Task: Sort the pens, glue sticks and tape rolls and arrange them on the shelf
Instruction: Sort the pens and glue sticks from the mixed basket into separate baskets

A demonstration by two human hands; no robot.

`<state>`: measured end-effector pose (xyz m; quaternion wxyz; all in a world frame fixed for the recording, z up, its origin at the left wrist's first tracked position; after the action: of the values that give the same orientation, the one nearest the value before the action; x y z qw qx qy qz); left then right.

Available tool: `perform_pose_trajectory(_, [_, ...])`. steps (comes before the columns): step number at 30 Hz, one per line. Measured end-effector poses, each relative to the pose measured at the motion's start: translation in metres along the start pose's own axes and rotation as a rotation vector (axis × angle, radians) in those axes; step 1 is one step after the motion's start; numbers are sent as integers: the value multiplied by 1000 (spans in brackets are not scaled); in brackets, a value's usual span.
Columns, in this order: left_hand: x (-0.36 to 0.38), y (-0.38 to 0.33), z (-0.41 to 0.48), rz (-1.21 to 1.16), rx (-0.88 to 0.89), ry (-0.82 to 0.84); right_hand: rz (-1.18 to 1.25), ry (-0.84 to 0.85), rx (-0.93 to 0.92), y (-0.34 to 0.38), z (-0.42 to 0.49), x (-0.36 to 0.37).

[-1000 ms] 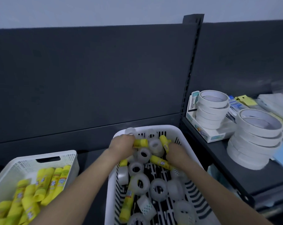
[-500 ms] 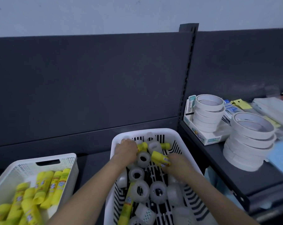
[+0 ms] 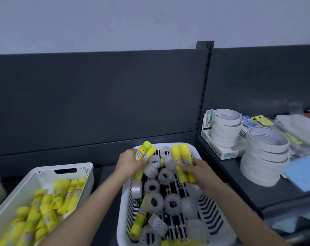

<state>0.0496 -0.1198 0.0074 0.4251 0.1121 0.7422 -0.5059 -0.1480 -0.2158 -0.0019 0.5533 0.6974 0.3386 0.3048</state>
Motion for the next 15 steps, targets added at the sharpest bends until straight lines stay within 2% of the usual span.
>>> perform_pose_trajectory(2, [-9, 9, -22, -159, 3, 0, 94, 43, 35, -1, -2, 9])
perform_pose_trajectory(5, [-25, 33, -58, -307, -28, -18, 79, 74, 63, -3, -1, 30])
perform_pose_trajectory(15, [-111, 151, -148, -421, -231, -206, 11, 285, 101, -3, 14, 170])
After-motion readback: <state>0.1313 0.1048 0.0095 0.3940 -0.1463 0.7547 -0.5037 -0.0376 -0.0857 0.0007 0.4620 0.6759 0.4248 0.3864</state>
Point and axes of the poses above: each hand's wrist, its own z-axis towards the middle knuckle, its own x-axis out of the palm, y = z × x, the point moved 3 cm from there along z, towards the middle knuckle, and after that the axes turned 14 degrees about y, right-handed, at the moved point
